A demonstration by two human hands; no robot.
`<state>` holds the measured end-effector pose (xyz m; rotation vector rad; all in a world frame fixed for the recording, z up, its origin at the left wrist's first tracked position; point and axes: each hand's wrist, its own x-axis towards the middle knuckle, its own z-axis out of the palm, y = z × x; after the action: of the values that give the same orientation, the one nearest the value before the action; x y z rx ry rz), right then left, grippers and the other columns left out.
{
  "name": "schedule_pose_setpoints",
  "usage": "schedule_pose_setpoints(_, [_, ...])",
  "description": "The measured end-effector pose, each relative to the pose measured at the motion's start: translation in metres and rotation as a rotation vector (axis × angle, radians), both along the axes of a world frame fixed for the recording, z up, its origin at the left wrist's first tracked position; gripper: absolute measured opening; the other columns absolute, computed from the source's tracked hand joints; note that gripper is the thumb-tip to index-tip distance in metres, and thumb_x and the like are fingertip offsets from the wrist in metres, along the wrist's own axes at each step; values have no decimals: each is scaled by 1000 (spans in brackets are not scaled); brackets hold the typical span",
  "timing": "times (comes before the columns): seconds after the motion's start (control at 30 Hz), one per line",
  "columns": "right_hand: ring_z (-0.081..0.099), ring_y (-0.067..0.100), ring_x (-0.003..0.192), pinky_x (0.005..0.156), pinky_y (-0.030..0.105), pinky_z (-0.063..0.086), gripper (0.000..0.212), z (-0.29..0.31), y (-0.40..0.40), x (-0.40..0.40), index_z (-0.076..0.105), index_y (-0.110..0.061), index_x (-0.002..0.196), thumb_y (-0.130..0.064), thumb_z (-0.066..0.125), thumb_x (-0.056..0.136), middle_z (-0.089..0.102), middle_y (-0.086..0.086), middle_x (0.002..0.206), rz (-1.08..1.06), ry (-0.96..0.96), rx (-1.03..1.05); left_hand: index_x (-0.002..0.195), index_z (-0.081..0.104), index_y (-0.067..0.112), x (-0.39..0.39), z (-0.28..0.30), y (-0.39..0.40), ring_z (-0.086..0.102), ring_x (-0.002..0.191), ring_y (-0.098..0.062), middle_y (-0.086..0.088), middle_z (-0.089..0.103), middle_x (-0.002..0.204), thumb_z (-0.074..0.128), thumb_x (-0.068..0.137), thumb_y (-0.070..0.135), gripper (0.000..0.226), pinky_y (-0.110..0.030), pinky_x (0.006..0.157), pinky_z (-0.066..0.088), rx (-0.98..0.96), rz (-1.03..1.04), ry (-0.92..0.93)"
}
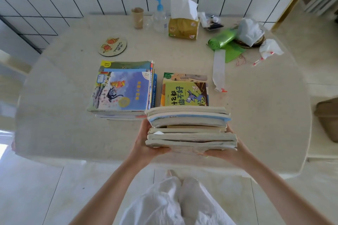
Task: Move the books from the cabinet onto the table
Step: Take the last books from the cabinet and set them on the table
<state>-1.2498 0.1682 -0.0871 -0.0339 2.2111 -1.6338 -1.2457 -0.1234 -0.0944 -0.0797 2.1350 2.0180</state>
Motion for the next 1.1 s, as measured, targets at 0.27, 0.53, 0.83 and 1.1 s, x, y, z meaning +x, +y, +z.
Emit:
schedule_pose_setpoints(0.27, [58,13,119,104,49,45,110,-20,-2,-6,38,-17,143,-51,90,52,56,3,132,79,-139,21,128,37,40,-3,-13,0,61,102,-16,6,65,110,84,53,-10,101,-31,73,57,-44,-53,-39])
schedule_pose_setpoints(0.53, [67,20,105,89,42,56,103,-25,6,-1,37,-4,138,-16,94,53,68,0,114,41,-64,101,136,42,15,-11,-20,-18,60,111,-34,-10,63,120,86,60,13,88,-61,92,48,-238,-148,-49])
schedule_pose_setpoints(0.83, [70,11,99,83,25,56,90,-30,8,-2,52,-7,127,-36,93,52,73,-7,109,39,11,6,127,55,13,-13,-38,-26,68,100,-28,-1,72,106,95,54,26,85,-56,84,55,-297,-69,58])
schedule_pose_setpoints(1.1, [62,-16,93,85,9,49,94,-5,-2,2,62,-12,118,-74,76,49,70,-33,99,13,-10,69,128,57,21,-18,-19,-24,67,107,-14,12,71,111,95,49,36,89,-49,93,53,-316,-93,62])
